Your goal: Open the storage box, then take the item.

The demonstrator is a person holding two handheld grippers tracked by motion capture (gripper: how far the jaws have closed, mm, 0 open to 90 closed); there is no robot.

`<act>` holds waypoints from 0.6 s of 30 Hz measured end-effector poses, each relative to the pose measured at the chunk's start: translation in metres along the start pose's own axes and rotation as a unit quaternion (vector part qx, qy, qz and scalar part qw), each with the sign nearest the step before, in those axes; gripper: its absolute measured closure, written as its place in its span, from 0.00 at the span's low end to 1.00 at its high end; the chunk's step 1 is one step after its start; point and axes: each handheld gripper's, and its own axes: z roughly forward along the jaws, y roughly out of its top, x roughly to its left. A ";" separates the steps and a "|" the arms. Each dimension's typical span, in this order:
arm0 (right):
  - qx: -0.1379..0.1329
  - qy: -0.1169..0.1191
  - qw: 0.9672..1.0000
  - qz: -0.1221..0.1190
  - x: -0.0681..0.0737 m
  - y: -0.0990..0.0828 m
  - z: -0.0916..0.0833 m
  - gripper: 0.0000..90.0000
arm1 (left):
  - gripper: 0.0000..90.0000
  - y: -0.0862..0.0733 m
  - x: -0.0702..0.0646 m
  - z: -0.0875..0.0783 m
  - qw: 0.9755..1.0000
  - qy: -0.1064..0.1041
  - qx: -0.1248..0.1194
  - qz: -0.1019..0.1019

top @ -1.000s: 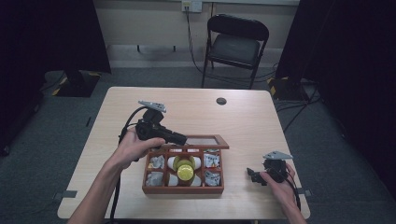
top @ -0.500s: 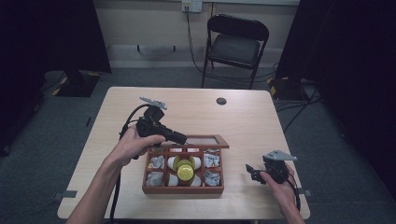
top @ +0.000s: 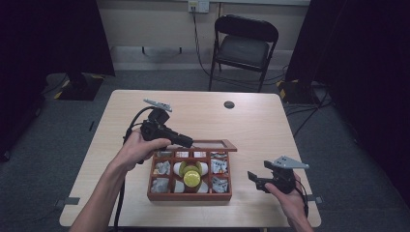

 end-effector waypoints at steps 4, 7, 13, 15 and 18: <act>0.004 0.009 1.000 -0.014 0.010 0.003 0.003 0.21 | 0.90 0.000 0.000 0.000 1.000 0.003 -0.003 0.002; 0.000 0.018 1.000 -0.021 0.019 0.006 0.003 0.21 | 0.90 0.001 0.000 -0.001 1.000 0.004 -0.006 0.002; 0.001 0.039 0.999 -0.031 0.036 0.011 0.007 0.23 | 0.90 0.001 0.000 -0.001 1.000 0.001 -0.002 0.003; 0.001 0.055 0.998 -0.038 0.046 0.014 0.010 0.25 | 0.90 0.001 0.000 -0.001 1.000 0.004 -0.007 0.006; -0.001 0.064 0.997 -0.043 0.055 0.016 0.013 0.26 | 0.90 0.000 0.000 -0.001 1.000 0.004 -0.008 0.005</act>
